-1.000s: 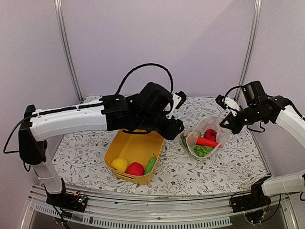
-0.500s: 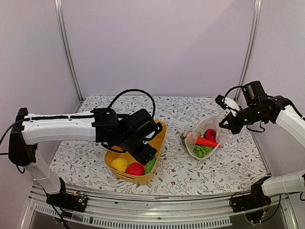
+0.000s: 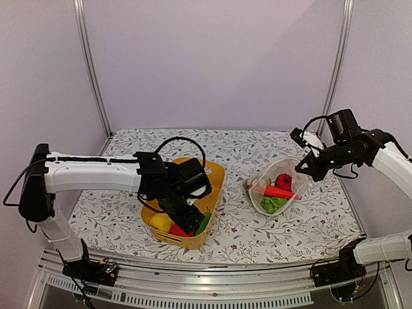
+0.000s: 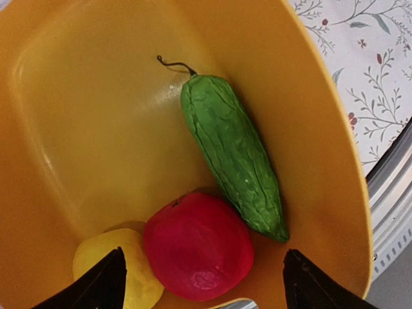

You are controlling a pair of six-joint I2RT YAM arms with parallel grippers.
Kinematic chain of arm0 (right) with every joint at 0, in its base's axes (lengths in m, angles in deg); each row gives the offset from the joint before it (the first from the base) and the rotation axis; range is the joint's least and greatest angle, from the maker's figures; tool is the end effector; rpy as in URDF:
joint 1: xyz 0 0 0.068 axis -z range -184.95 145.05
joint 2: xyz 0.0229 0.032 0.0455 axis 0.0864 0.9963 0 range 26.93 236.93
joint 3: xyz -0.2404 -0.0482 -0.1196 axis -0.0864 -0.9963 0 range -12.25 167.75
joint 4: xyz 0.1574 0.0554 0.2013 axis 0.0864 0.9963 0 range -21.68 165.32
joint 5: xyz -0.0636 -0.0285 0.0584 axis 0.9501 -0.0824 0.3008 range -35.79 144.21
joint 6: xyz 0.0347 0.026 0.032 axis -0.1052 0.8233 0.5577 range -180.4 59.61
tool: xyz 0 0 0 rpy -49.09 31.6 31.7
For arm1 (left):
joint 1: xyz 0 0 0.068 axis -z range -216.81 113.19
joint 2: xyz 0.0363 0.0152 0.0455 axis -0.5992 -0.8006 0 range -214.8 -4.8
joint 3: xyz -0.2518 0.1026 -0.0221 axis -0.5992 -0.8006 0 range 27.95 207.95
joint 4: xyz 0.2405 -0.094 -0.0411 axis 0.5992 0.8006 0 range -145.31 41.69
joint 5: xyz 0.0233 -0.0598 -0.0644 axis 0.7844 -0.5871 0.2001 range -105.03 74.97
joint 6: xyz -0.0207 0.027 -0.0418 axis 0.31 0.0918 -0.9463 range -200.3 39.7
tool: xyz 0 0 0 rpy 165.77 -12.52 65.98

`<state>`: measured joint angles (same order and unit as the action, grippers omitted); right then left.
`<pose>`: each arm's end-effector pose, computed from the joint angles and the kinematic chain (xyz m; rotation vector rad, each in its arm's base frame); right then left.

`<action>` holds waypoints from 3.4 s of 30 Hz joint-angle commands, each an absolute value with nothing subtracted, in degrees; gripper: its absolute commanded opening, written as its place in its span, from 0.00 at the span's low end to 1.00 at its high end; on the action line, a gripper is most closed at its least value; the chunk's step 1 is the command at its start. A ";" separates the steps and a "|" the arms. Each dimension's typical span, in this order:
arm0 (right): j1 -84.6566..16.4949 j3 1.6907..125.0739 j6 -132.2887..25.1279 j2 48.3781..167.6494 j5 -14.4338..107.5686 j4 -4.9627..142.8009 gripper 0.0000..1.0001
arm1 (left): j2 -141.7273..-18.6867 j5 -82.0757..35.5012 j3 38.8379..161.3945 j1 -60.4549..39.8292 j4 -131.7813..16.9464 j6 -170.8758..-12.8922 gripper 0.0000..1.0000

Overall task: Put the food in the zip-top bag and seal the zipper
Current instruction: Adjust the fake fruit in the bin, then pick up the fake fruit from the bin.

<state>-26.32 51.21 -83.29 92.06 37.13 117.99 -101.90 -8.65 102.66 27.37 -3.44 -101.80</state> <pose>0.2040 0.0911 0.3215 -1.0388 2.2132 0.3551 0.1481 -0.2968 0.2324 1.0209 2.6731 -0.1520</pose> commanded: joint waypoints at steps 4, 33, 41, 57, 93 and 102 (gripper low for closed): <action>-26.53 51.37 -83.05 91.74 35.74 118.55 0.00 | -105.31 -9.53 100.43 23.90 -0.08 -98.56 0.84; -26.22 49.43 -83.15 90.82 35.97 117.64 0.00 | -107.66 0.55 108.59 19.49 -10.48 -94.83 0.92; -26.23 49.82 -83.16 91.49 35.50 117.59 0.00 | -105.35 -0.02 104.83 18.91 -14.28 -97.40 1.00; -26.14 49.63 -83.16 91.35 35.92 118.07 0.00 | -113.48 -13.10 107.54 13.46 -22.65 -100.41 0.90; -26.27 52.54 -83.81 91.44 34.14 121.13 0.00 | -106.42 3.31 123.54 24.86 -20.65 -97.27 0.48; -26.20 53.93 -83.62 92.82 31.68 121.92 0.00 | -109.10 -1.71 124.52 37.49 -42.94 -84.60 0.49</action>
<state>-26.28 51.28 -83.57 91.97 34.20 120.97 -106.80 1.20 124.83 34.80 -31.59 -91.33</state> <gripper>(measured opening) 0.007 0.650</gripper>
